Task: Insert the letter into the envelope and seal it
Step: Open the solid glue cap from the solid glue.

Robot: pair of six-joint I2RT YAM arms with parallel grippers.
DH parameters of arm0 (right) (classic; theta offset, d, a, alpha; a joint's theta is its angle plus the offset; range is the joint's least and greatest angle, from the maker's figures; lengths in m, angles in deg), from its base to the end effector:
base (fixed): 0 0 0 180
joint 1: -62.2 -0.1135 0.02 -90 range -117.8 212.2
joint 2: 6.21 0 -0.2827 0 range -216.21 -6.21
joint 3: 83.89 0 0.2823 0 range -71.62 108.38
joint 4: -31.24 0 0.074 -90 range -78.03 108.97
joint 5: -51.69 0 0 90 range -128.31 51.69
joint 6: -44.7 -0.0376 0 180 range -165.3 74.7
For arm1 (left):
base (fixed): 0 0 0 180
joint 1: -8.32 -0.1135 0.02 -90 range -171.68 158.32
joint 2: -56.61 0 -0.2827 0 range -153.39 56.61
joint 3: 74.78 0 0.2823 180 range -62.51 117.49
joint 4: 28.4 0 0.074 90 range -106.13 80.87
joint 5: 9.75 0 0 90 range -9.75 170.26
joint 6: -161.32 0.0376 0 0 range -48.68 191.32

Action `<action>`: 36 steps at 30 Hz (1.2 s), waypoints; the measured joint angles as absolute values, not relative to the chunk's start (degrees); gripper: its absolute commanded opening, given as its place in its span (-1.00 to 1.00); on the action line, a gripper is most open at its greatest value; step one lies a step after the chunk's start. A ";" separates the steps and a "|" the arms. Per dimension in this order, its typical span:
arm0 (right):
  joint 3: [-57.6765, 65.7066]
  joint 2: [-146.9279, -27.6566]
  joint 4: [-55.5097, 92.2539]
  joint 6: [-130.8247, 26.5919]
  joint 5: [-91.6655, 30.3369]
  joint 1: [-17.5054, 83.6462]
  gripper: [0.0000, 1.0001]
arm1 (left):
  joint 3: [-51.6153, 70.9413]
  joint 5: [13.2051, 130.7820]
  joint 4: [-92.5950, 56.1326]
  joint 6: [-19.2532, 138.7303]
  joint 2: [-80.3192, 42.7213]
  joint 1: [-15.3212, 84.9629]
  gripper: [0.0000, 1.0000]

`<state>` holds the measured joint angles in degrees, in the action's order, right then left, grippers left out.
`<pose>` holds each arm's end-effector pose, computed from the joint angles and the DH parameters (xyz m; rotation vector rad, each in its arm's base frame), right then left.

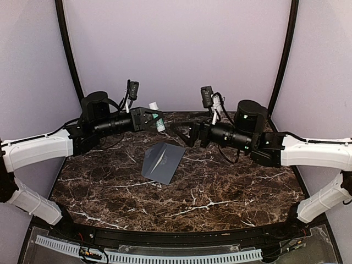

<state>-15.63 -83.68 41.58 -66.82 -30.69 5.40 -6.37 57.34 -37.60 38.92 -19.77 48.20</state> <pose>0.1867 0.2944 0.3465 -0.6151 1.5595 1.1636 0.2528 -0.2303 0.3514 0.4539 1.6437 -1.2794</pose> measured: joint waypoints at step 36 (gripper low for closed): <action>-5.91 -92.38 25.10 -77.55 -24.72 5.73 0.30 | -3.31 48.73 -7.40 70.56 -22.13 48.88 -0.98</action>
